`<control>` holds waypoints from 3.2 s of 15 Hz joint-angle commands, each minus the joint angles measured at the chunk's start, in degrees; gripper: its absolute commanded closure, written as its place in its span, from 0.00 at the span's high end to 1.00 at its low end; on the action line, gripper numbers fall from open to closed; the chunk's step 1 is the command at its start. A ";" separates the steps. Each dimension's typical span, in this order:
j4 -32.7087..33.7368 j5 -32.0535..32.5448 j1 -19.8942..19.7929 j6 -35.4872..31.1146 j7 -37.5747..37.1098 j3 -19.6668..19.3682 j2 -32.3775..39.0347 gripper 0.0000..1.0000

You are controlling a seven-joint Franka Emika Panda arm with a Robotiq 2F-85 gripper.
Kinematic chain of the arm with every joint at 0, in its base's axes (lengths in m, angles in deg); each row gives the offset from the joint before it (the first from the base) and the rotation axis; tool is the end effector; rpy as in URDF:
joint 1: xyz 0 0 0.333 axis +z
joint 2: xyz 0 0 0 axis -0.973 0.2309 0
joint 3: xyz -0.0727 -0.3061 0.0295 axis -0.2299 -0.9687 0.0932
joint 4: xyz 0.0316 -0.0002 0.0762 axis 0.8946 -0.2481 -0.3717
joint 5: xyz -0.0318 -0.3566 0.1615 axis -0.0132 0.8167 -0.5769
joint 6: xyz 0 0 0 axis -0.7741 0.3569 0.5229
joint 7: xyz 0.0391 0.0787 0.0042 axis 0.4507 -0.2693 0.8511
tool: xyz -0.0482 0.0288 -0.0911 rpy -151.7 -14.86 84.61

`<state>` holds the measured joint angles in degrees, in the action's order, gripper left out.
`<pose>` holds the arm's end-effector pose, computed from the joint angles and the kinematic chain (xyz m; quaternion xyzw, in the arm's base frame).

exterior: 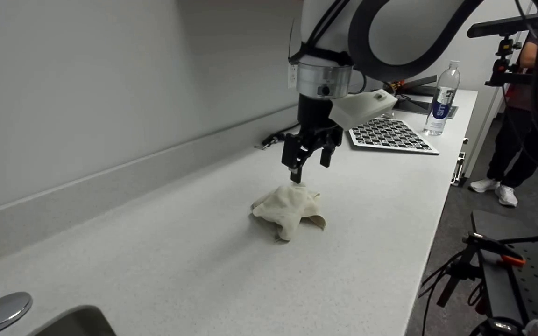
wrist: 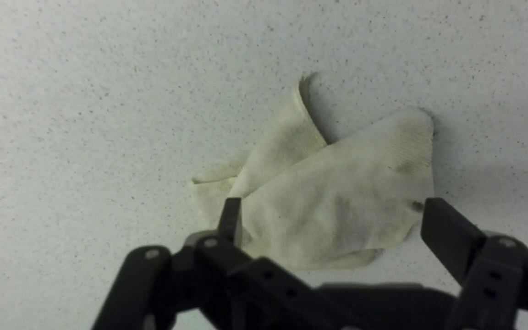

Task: Use the towel to wipe the countertop

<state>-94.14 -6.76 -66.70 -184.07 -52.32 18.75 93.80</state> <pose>0.5492 0.0654 0.3127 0.9877 -0.1477 0.0444 0.0272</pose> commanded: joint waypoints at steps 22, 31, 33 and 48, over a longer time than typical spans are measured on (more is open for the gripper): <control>-22.72 11.53 -10.96 -4.13 -7.18 8.35 -26.59 1.00; -22.89 11.53 -11.01 -4.20 -7.18 8.35 -26.59 1.00; -22.89 11.53 -11.01 -4.20 -7.18 8.35 -26.59 1.00; -22.89 11.53 -11.01 -4.20 -7.18 8.35 -26.59 1.00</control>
<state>-117.01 5.89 -75.58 -188.17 -60.36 24.96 67.28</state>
